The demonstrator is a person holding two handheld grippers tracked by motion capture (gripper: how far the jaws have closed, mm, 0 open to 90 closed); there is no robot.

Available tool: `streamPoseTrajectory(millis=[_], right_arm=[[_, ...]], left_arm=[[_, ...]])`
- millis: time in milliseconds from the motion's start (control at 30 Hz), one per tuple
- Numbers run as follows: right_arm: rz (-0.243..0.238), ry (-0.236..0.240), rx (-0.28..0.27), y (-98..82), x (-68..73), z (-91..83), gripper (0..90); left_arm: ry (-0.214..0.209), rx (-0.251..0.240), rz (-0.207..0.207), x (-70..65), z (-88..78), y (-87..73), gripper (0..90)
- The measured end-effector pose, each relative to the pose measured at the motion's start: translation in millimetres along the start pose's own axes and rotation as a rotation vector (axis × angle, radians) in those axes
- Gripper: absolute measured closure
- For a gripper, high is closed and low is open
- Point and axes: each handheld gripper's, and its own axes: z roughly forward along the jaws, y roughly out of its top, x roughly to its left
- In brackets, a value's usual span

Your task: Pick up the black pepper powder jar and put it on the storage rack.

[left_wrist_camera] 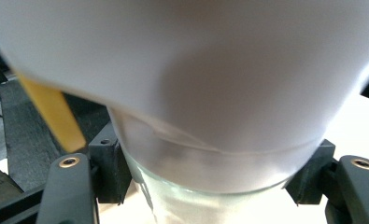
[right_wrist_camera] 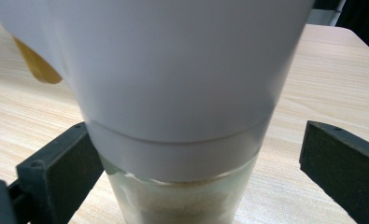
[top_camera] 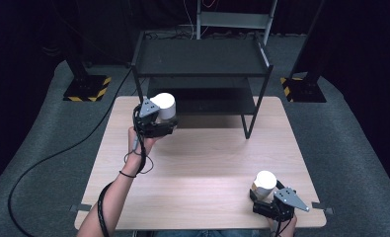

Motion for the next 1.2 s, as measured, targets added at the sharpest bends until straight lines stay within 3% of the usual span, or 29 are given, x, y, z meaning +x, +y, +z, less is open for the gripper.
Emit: streamPoseTrajectory(millis=[1200], right_arm=[[-0.008, 0.004, 0.012, 2.2, -0.1, 1.2, 0.0]], left_arm=[[-0.018, -0.018, 0.018, 8.1, -17.2, 33.3, 30.5]])
